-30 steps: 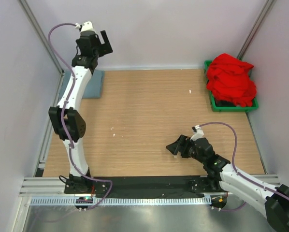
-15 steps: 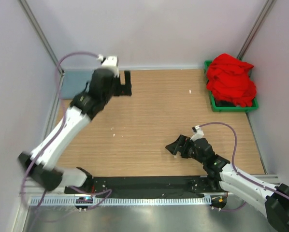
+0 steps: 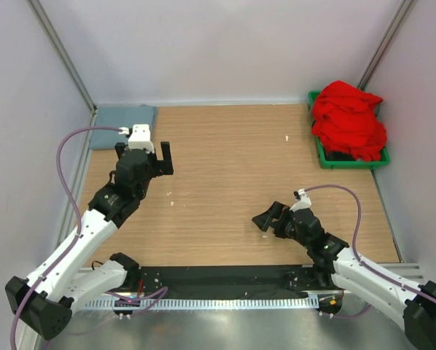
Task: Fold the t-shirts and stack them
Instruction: Reset both grippers
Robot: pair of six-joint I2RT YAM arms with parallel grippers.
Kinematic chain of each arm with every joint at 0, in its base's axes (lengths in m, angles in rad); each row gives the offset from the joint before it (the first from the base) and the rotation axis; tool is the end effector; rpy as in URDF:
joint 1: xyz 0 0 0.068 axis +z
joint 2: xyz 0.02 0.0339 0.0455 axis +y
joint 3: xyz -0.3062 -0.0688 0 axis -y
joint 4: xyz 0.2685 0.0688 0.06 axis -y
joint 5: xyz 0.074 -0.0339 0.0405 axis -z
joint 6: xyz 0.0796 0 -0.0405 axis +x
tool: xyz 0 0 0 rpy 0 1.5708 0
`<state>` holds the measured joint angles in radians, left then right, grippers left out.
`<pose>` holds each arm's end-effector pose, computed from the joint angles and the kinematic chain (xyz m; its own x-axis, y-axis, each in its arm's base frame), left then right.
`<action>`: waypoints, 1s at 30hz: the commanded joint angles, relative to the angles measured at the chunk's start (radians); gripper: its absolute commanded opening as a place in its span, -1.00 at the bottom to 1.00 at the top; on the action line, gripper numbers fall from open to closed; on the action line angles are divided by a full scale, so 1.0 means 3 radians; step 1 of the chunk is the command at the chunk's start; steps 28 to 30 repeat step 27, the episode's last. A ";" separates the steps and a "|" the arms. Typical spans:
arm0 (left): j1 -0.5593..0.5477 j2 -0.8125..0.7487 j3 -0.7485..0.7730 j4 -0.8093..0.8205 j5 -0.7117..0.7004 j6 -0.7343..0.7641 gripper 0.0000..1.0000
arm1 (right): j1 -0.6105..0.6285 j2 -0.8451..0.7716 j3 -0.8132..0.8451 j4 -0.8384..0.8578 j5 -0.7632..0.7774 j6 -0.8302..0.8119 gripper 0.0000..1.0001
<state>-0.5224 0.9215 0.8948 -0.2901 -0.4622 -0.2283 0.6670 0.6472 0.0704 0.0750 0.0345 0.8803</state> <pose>0.2282 -0.0904 0.3650 -0.2809 -0.0720 -0.9570 0.0162 0.9967 -0.0797 0.1338 0.1018 0.1281 -0.6990 0.4302 -0.5712 -0.0873 0.7414 0.6653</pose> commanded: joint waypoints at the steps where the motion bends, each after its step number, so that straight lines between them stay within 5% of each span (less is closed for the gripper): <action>1: -0.0007 -0.0100 0.0162 0.0067 -0.0330 -0.0138 0.99 | 0.0021 -0.0183 0.0062 -0.0382 0.0289 0.0103 0.99; 18: -0.0007 -0.0188 0.0218 -0.0142 -0.0510 -0.0252 0.99 | 0.0016 -0.0015 0.0277 -0.0541 0.0366 0.0134 1.00; 30: -0.0043 -0.0050 0.0259 -0.0158 -0.0571 -0.0134 1.00 | 0.0016 -0.0388 0.0986 -0.1461 0.0621 -0.0351 0.99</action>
